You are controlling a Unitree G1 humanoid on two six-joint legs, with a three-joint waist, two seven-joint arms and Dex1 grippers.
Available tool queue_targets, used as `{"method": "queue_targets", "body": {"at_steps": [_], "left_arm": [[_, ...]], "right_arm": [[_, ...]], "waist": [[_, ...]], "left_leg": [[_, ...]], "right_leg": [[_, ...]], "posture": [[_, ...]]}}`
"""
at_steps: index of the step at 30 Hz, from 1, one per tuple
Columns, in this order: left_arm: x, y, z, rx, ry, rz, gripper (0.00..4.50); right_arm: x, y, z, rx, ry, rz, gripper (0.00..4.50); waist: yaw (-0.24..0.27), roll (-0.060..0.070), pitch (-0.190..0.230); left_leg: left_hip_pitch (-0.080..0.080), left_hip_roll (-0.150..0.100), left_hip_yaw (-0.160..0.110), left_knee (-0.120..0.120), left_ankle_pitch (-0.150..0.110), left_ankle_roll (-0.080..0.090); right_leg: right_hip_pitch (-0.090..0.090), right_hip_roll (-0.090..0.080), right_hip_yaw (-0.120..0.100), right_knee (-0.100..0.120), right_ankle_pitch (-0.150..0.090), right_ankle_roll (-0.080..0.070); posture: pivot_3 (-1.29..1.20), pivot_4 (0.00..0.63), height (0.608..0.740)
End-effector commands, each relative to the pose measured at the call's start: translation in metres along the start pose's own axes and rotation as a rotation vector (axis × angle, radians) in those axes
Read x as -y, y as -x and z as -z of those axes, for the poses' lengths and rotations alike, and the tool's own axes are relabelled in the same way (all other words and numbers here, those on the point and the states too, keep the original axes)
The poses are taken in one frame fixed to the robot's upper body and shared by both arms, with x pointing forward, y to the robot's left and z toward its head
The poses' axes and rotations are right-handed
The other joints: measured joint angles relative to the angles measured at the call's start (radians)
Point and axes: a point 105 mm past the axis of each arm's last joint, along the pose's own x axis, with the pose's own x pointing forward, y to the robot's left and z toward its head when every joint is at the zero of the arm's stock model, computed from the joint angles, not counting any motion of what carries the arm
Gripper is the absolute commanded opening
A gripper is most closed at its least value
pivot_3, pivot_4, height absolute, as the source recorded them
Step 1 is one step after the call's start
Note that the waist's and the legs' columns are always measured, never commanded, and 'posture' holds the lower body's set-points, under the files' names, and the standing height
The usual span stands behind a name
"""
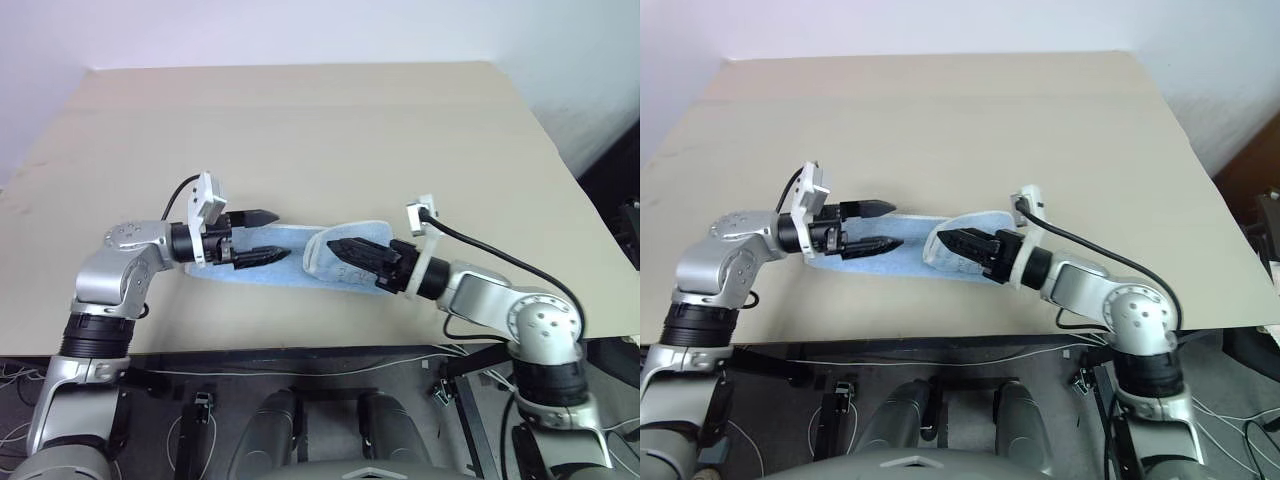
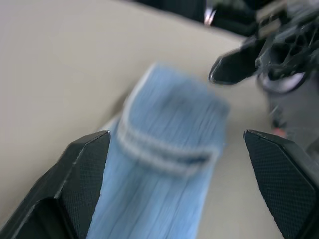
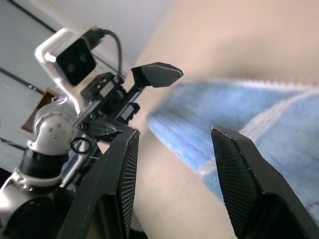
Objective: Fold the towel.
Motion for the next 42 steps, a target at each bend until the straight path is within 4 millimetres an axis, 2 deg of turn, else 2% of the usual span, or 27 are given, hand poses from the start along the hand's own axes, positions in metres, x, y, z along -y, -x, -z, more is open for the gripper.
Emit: {"method": "queue_targets", "body": {"at_steps": [1, 6, 7, 10, 11, 14, 16, 19, 23, 29, 33, 35, 36, 39, 42], "left_arm": [[0.013, -0.013, -0.019, 0.054, -0.036, 0.080, 3.22], [0.015, -0.038, -0.003, 0.030, -0.010, 0.131, 1.51], [0.015, -0.043, 0.000, 0.025, -0.003, 0.141, 1.16], [0.016, -0.052, 0.008, 0.003, -0.006, 0.162, 0.10], [0.017, -0.055, 0.008, 0.004, -0.014, 0.163, 0.04], [0.010, -0.066, 0.011, -0.007, -0.059, 0.104, 0.04], [0.017, -0.069, 0.017, -0.018, -0.084, 0.139, 0.04], [0.016, -0.072, 0.035, -0.073, -0.063, 0.114, 0.04], [0.016, -0.066, 0.064, -0.145, -0.043, 0.082, 0.04], [0.011, -0.056, 0.088, -0.152, 0.013, -0.005, 0.04], [0.007, -0.055, 0.085, -0.098, 0.051, -0.044, 0.04], [0.007, -0.054, 0.081, -0.089, 0.036, -0.035, 0.39], [0.007, -0.052, 0.074, -0.063, 0.029, -0.031, 0.58], [0.007, -0.042, 0.050, 0.027, 0.036, -0.044, 0.58], [0.007, -0.020, 0.033, 0.053, 0.064, -0.051, 1.13]], "right_arm": [[0.012, 0.004, -0.029, 0.149, 0.155, 0.109, 1.85], [0.034, -0.003, -0.038, 0.225, 0.268, 0.218, 0.17], [0.036, -0.005, -0.036, 0.228, 0.277, 0.224, 0.00], [0.042, -0.010, -0.030, 0.221, 0.299, 0.241, 0.00], [0.045, -0.011, -0.026, 0.208, 0.323, 0.259, 0.00], [0.056, -0.018, -0.016, 0.155, 0.404, 0.318, 0.00], [0.065, -0.021, -0.015, 0.159, 0.403, 0.365, 0.00], [0.077, -0.025, -0.008, 0.125, 0.424, 0.410, 0.00], [0.088, -0.027, 0.005, 0.094, 0.435, 0.440, 0.00], [0.102, -0.029, 0.028, 0.019, 0.443, 0.450, 0.00], [0.100, -0.031, 0.031, -0.002, 0.496, 0.408, 0.00], [0.100, -0.032, 0.033, -0.016, 0.465, 0.386, 0.00], [0.098, -0.033, 0.034, -0.024, 0.470, 0.372, 0.00], [0.094, -0.032, 0.026, -0.013, 0.515, 0.350, 0.00], [0.084, -0.029, 0.006, 0.041, 0.517, 0.307, 0.00]], "waist": [[-0.005, 0.000, 0.000], [-0.003, 0.000, 0.000], [-0.003, 0.000, 0.000], [-0.003, 0.000, 0.000], [-0.003, 0.000, 0.000], [0.000, 0.000, 0.000], [0.000, 0.000, 0.000], [-0.002, 0.000, 0.000], [-0.005, 0.000, 0.000], [-0.001, 0.000, 0.000], [-0.002, 0.000, -0.001], [-0.002, 0.000, -0.001], [-0.003, 0.000, -0.001], [-0.006, 0.000, -0.001], [-0.008, 0.000, -0.001]], "left_leg": [[0.001, 0.000, 0.000, 0.000, 0.000, 0.000], [0.006, 0.001, 0.001, -0.001, 0.000, 0.000], [0.006, 0.001, 0.001, -0.001, 0.000, -0.001], [0.005, 0.000, 0.001, -0.001, 0.000, -0.001], [0.005, 0.000, 0.001, -0.001, 0.000, -0.001], [0.005, 0.000, 0.001, 0.000, 0.000, -0.001], [0.006, 0.000, 0.001, 0.000, 0.001, -0.001], [0.006, 0.000, 0.001, -0.001, 0.001, -0.001], [0.006, 0.000, 0.001, -0.001, 0.001, -0.001], [0.007, 0.000, 0.000, 0.000, 0.001, -0.002], [0.008, 0.000, 0.000, 0.000, 0.001, -0.002], [0.008, 0.000, 0.000, 0.000, 0.001, -0.002], [0.008, 0.000, 0.000, -0.001, 0.001, -0.002], [0.009, 0.000, 0.000, -0.001, 0.001, -0.003], [0.008, 0.001, 0.000, -0.001, 0.001, -0.003]], "right_leg": [[0.000, 0.000, 0.000, 0.000, 0.000, 0.000], [0.004, 0.002, 0.001, 0.001, 0.000, 0.000], [0.004, 0.002, 0.001, 0.001, 0.000, 0.000], [0.003, 0.002, 0.001, 0.001, 0.000, 0.000], [0.003, 0.002, 0.001, 0.001, 0.000, 0.000], [0.003, 0.002, 0.001, 0.002, 0.000, 0.000], [0.004, 0.002, 0.001, 0.002, 0.000, 0.000], [0.003, 0.002, 0.001, 0.002, 0.000, 0.000], [0.003, 0.002, 0.001, 0.002, 0.000, 0.000], [0.004, 0.002, 0.001, 0.003, 0.000, 0.000], [0.005, 0.002, 0.001, 0.003, 0.000, 0.000], [0.005, 0.002, 0.001, 0.004, 0.000, 0.000], [0.005, 0.002, 0.001, 0.004, 0.000, 0.000], [0.005, 0.002, 0.001, 0.004, 0.000, 0.000], [0.004, 0.002, 0.001, 0.005, 0.000, 0.000]], "posture": [[0.00, 0.150, 0.740], [0.00, 0.150, 0.740], [0.00, 0.150, 0.740], [0.00, 0.150, 0.740], [0.00, 0.150, 0.740], [0.00, 0.150, 0.740], [0.00, 0.150, 0.740], [0.00, 0.150, 0.740], [0.00, 0.150, 0.740], [0.00, 0.150, 0.740], [0.00, 0.150, 0.740], [0.00, 0.150, 0.740], [0.00, 0.150, 0.740], [0.00, 0.150, 0.740], [0.00, 0.150, 0.740]]}}
